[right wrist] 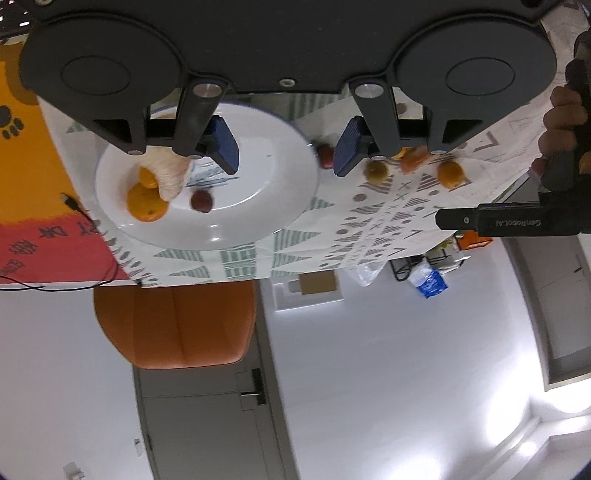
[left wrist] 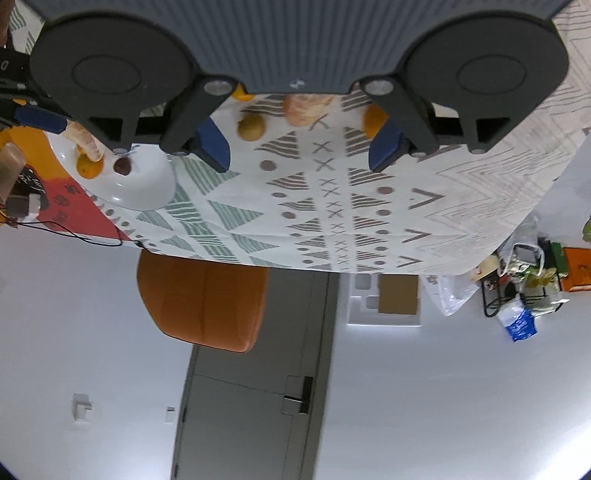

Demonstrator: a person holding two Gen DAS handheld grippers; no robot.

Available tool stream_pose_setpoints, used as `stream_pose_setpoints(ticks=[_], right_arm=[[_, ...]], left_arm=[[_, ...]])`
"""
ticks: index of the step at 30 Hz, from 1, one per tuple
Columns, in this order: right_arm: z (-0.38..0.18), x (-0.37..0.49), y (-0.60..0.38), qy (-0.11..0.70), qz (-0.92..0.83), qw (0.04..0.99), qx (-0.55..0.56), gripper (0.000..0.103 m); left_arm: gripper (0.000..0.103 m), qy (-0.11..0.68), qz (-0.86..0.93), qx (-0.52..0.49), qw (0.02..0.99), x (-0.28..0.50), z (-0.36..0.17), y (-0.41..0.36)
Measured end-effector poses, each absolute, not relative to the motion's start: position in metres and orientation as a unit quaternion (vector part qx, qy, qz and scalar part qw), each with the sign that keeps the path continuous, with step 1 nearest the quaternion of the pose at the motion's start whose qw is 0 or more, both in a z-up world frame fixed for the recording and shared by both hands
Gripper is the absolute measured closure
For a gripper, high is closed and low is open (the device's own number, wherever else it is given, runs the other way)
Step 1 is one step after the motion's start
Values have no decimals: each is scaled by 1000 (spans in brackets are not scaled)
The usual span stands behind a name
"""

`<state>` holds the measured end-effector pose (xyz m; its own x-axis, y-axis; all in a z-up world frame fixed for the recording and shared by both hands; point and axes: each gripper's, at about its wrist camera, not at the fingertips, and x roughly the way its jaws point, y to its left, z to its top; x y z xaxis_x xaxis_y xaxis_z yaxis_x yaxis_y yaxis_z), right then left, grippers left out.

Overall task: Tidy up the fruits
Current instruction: 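Reach left gripper to pomelo wedge while right gripper reaches small orange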

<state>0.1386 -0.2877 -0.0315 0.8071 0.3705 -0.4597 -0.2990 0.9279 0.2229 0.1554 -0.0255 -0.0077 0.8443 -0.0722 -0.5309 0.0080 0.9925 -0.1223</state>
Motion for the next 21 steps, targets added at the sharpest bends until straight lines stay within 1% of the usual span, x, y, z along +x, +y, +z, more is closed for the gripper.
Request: stream_pose_setpoints(ticks=[21], right_arm=[[-41, 138, -251, 276, 236, 929, 72, 46]], left_arm=[[22, 302, -19, -69, 951, 142, -30, 0]])
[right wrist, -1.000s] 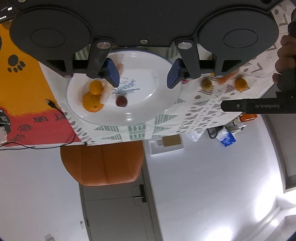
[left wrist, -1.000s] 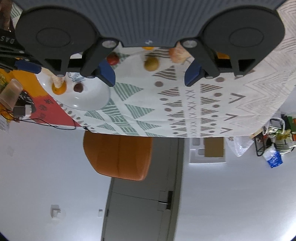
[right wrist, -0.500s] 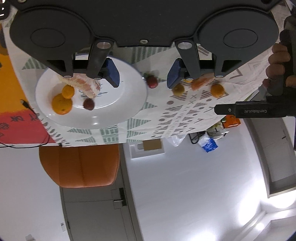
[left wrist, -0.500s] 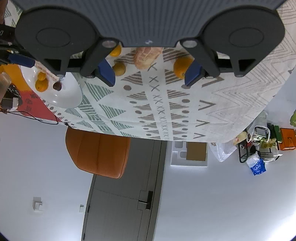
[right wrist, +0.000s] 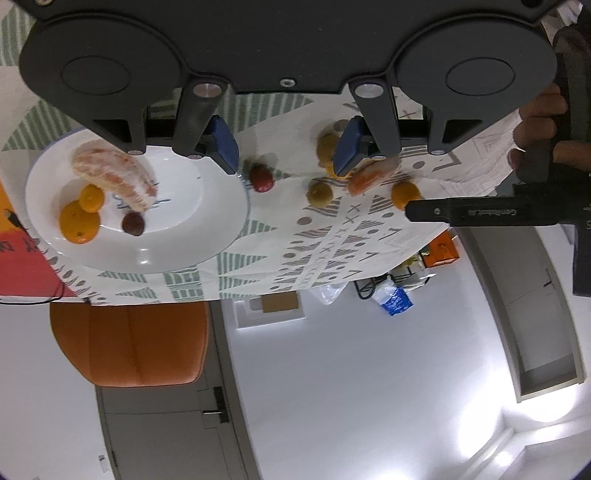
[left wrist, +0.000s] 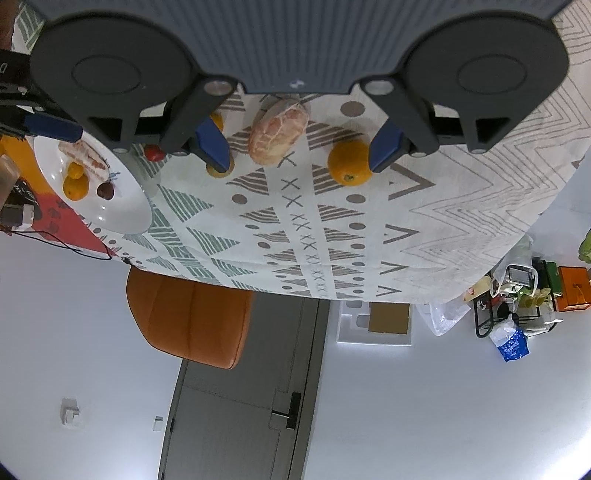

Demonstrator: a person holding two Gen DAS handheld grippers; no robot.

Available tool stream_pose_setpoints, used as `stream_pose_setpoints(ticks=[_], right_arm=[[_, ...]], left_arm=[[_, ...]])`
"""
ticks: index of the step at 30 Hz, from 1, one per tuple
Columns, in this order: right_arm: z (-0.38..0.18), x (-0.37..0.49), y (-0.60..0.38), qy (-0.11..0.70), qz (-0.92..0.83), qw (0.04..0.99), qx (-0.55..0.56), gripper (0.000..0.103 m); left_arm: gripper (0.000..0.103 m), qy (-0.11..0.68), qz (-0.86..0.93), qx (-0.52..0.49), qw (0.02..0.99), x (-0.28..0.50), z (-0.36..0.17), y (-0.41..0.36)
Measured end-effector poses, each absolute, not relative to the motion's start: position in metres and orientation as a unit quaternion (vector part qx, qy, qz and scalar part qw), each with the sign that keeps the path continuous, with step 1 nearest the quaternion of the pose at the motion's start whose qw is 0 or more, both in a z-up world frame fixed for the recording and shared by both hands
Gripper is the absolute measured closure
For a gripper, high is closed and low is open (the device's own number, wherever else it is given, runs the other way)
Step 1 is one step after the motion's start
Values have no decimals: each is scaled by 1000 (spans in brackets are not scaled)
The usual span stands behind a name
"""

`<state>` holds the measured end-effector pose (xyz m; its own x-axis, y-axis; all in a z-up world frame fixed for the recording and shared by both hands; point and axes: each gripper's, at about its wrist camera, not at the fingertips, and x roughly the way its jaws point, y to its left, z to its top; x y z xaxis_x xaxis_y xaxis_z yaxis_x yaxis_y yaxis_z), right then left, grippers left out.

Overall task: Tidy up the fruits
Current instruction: 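Reach left gripper to pomelo wedge while right gripper reaches small orange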

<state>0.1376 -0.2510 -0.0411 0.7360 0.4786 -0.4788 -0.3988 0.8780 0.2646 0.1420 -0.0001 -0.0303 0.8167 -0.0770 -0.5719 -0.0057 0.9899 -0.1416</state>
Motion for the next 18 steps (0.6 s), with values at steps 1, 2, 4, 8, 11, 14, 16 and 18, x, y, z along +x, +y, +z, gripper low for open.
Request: stream_pose_setpoints(ticks=[1, 2, 4, 8, 11, 14, 16, 18], right_arm=[[-41, 138, -249, 277, 239, 928, 71, 46], [-42, 138, -246, 278, 242, 927, 70, 46], [-43, 139, -242, 281, 247, 925, 68, 46], [-48, 143, -234, 289, 254, 921, 66, 46], [-53, 147, -228, 298, 258, 917, 64, 46], [-56, 150, -223, 303, 260, 915, 61, 46], [-58, 152, -220, 307, 261, 913, 60, 46], [-60, 154, -216, 310, 263, 912, 58, 46]], left_arm=[[23, 304, -20, -70, 950, 142, -32, 0], [23, 306, -21, -71, 949, 143, -34, 1], [23, 309, -23, -73, 948, 144, -37, 1], [24, 320, -27, -78, 944, 147, -46, 3], [25, 329, -33, -81, 940, 149, -52, 4], [25, 333, -40, -83, 939, 151, -57, 3], [25, 336, -46, -83, 937, 153, -60, 1], [26, 338, -52, -83, 936, 154, -63, 0]])
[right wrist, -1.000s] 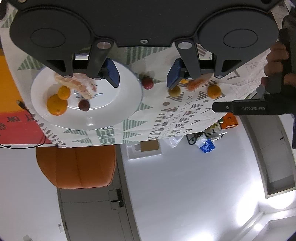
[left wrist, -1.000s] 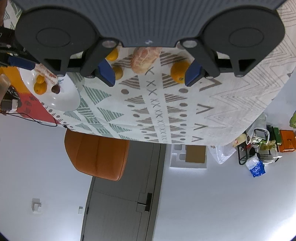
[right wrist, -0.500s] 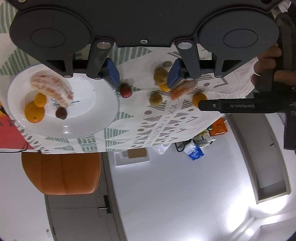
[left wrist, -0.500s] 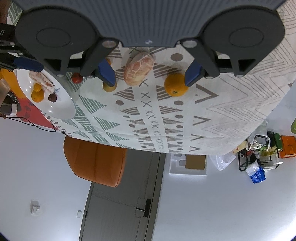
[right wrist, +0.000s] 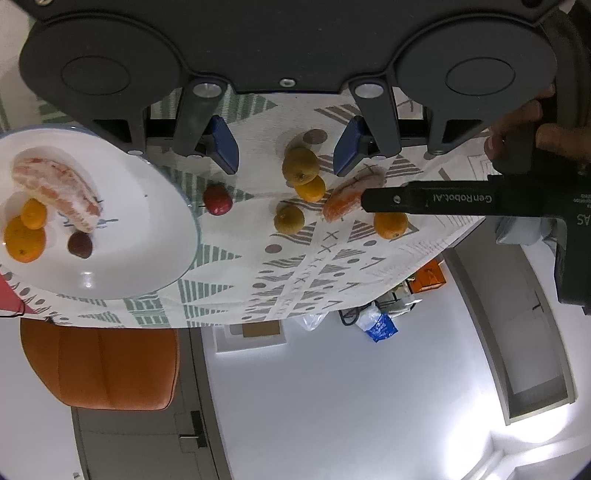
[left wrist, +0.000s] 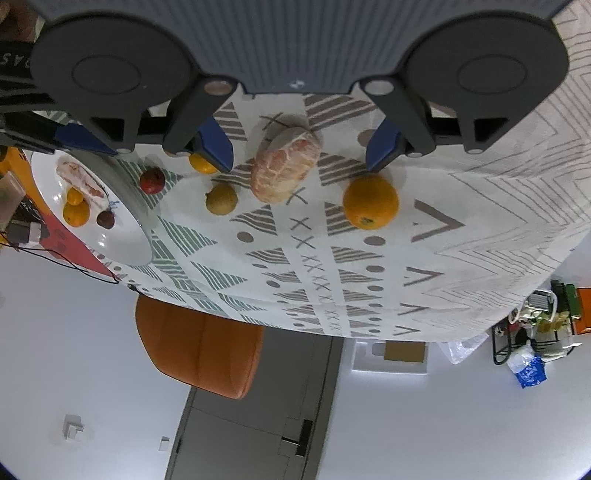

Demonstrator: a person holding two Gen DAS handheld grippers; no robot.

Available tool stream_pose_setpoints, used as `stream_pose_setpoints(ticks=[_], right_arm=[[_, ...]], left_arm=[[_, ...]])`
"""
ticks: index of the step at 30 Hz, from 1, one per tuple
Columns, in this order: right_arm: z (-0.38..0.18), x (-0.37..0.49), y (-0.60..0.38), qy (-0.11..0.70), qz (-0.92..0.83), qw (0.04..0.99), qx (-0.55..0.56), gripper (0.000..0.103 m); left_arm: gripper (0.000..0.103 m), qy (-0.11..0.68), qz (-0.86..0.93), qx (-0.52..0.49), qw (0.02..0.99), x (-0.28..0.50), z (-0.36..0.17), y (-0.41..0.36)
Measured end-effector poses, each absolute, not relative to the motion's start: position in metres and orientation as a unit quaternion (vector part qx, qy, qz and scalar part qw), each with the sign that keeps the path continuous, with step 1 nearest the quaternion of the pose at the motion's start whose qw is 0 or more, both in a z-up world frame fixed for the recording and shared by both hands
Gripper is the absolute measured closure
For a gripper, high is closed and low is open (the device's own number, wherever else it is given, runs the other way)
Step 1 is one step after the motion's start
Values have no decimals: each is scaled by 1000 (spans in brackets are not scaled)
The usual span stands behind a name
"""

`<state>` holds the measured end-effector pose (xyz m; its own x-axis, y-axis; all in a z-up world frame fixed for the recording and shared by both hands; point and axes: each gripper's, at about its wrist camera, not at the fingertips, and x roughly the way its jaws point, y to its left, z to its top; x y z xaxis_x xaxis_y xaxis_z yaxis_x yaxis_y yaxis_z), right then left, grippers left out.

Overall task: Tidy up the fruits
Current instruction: 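Reach left gripper to pomelo wedge while right gripper reaches small orange, then close left gripper on netted pomelo wedge while right gripper closes on small orange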

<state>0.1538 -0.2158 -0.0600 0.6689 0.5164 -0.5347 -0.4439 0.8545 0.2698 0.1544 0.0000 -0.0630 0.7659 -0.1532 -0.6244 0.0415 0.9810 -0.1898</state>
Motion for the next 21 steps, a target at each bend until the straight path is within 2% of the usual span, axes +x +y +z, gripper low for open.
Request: stream_pose_setpoints(ticks=[12, 15, 16, 19, 21], right_arm=[[-66, 167, -200, 320, 270, 906, 56, 48], [-69, 170, -199, 325, 270, 905, 56, 55], [-70, 171, -198, 327, 271, 904, 56, 61], [-73, 172, -197, 328, 273, 903, 54, 75], [-73, 172, -198, 330, 275, 902, 56, 77]], left_arm=[[32, 344, -61, -85, 933, 169, -72, -1], [33, 341, -62, -82, 934, 173, -73, -3], [34, 340, -62, -81, 935, 173, -74, -4], [47, 334, -59, -72, 938, 174, -75, -6], [64, 334, -70, -75, 937, 174, -76, -6]])
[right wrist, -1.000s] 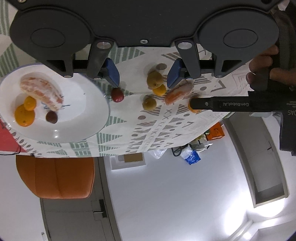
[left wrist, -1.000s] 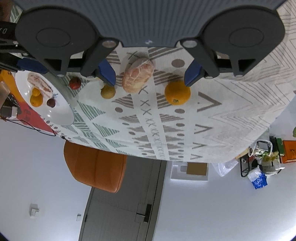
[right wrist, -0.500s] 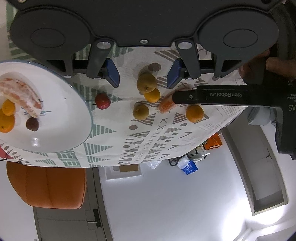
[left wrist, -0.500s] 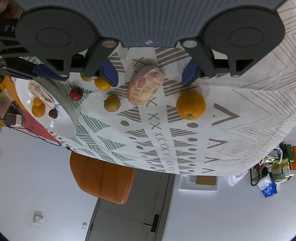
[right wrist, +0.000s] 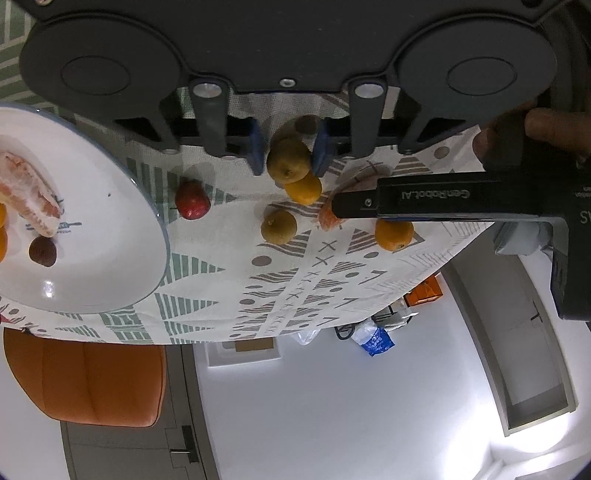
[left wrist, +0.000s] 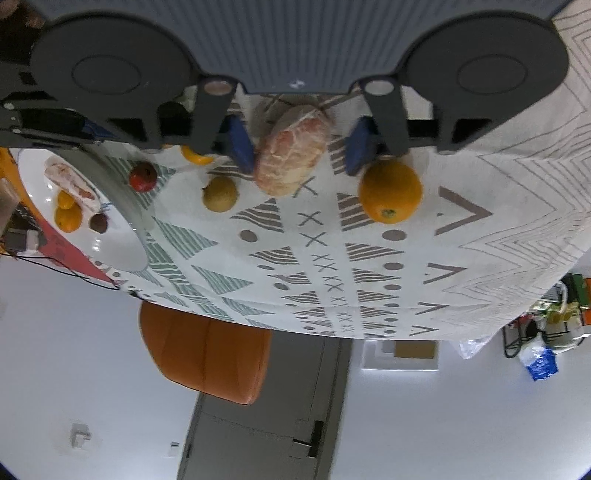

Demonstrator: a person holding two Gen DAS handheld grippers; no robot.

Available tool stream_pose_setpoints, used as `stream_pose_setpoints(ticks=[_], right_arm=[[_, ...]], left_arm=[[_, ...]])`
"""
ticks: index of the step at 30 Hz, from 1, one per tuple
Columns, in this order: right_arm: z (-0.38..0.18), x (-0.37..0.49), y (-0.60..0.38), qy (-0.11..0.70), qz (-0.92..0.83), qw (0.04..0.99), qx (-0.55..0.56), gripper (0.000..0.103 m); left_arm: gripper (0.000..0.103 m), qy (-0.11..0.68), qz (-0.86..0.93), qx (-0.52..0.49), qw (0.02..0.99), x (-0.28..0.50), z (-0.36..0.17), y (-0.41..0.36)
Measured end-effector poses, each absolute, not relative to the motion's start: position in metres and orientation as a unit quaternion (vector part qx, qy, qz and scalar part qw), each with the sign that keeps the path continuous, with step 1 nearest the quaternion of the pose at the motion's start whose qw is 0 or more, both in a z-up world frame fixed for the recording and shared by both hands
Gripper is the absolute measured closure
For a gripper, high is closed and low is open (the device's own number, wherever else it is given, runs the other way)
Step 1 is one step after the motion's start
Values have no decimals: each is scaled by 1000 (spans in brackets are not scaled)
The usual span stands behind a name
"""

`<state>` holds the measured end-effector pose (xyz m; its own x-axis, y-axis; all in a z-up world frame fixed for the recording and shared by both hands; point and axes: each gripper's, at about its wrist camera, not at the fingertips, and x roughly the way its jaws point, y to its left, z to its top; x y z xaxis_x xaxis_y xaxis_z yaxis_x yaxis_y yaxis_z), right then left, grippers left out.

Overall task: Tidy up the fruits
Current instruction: 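Close left gripper on netted pomelo wedge while right gripper closes on small orange, then carry pomelo wedge and small orange over the white plate, open both grippers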

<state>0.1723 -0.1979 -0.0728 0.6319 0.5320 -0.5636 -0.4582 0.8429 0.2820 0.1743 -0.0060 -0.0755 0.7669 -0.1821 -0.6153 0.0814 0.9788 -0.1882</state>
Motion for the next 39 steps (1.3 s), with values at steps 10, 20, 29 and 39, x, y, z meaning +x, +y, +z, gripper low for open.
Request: stream_pose_setpoints(ticks=[10, 20, 29, 39], right_arm=[[-70, 166, -201, 324, 275, 903, 60, 78], [-60, 151, -212, 299, 264, 914, 69, 78], [-51, 144, -233, 278, 251, 923, 87, 78], [-46, 140, -258, 259, 232, 932, 104, 78]], left_arm=[[66, 338, -71, -79, 935, 165, -70, -9], [66, 328, -76, -70, 939, 155, -59, -13], [66, 310, -89, -56, 945, 150, -44, -34], [66, 295, -109, -45, 948, 151, -30, -61]])
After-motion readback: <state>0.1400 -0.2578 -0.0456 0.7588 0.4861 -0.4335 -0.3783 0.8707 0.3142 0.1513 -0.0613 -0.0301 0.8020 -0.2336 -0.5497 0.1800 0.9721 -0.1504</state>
